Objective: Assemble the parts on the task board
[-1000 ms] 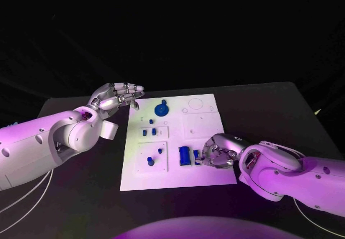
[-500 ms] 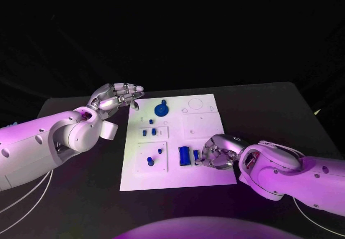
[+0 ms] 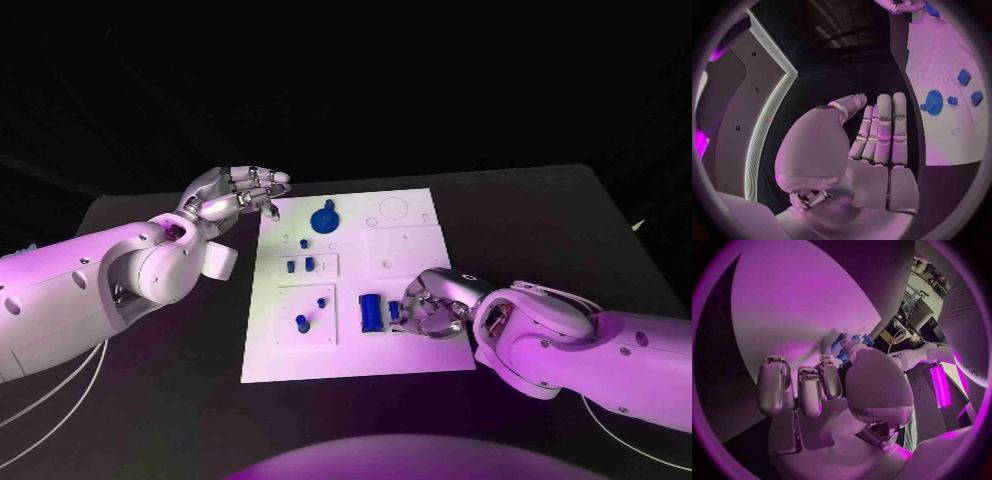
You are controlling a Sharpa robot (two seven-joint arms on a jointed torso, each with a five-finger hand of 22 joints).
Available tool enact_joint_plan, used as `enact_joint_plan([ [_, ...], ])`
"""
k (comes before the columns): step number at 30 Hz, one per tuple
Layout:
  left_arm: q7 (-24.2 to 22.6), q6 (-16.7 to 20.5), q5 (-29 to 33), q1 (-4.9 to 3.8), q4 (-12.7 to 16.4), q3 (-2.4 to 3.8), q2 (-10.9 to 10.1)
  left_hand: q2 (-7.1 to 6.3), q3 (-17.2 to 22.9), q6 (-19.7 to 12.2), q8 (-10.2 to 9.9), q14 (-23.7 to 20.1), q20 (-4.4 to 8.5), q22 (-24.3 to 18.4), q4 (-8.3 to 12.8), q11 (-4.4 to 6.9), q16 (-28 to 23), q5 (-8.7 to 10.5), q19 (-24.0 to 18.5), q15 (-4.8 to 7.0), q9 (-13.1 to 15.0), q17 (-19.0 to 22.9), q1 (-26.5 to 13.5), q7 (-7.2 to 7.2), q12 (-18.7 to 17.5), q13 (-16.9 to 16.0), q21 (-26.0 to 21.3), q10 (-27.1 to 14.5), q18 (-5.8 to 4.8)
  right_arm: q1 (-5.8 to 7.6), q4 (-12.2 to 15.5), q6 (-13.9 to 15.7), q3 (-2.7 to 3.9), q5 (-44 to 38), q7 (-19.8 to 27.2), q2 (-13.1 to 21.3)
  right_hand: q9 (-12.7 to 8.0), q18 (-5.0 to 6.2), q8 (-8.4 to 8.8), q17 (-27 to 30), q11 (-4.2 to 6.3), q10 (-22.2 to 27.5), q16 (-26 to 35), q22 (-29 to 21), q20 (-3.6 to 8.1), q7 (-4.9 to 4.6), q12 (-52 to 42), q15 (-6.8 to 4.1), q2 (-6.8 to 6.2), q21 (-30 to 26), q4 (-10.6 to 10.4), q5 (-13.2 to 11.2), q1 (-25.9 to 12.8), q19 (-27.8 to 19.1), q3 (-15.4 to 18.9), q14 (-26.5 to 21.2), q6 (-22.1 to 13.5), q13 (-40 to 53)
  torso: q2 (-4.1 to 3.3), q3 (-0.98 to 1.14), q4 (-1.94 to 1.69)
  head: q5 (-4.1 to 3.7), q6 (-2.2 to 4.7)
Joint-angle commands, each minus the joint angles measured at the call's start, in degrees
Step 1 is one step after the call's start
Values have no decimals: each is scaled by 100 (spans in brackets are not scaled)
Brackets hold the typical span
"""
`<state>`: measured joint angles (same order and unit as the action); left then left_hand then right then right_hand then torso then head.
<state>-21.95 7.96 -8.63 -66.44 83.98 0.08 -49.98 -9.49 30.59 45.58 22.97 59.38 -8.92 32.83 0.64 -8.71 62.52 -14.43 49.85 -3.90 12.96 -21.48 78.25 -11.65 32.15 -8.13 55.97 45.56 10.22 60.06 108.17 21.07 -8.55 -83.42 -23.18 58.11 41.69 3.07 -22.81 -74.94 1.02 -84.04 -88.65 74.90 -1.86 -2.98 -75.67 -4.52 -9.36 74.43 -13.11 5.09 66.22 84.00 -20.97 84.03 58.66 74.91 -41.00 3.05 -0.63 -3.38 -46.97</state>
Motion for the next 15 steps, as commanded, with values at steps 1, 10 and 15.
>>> enact_joint_plan([
  [1, -37, -96, -19, -1, 10, 2, 9, 41, 46, -50, 20, -34, -21, 6, 2, 12, 24, -30, -27, 0, -4, 5, -31, -49, 34, -5, -2, -34, 36, -16, -7, -16, -8, -150, -63, 7, 3, -27, 30, -1244, 35, -132, -18, 1137, 25, 19, -27, -23, 5, 16, 17, -19, 39, 160, -1, 542, 41, 705, 3, 5, 12, 1, 5],
  [10, -42, -102, -19, 5, 6, 2, 13, 41, 46, -50, 20, -34, -21, 6, 2, 12, 24, -30, -27, 0, -4, 5, -31, -49, 34, -5, -2, -34, 36, 20, 44, 376, -3, 162, 308, 100, -15, 8, 65, -1116, -6, -70, 43, 1086, 7, -29, 130, 8, -106, -194, -308, 194, -297, 98, 218, 513, 3, 620, 13, -15, 4, -7, 47],
  [15, -61, -99, -14, 20, -9, 0, 20, 40, 44, -59, 28, -42, -26, 5, -10, 9, 28, -27, -33, -5, -5, 8, -50, -52, 48, -6, -4, -38, 34, 119, -124, 823, 2, 782, 1224, 99, -19, 161, 163, -650, -87, 117, 294, 853, -52, -119, 488, 74, -135, -1124, -352, 373, -526, -204, 586, 396, -249, 430, 18, -39, 5, -9, 104],
])
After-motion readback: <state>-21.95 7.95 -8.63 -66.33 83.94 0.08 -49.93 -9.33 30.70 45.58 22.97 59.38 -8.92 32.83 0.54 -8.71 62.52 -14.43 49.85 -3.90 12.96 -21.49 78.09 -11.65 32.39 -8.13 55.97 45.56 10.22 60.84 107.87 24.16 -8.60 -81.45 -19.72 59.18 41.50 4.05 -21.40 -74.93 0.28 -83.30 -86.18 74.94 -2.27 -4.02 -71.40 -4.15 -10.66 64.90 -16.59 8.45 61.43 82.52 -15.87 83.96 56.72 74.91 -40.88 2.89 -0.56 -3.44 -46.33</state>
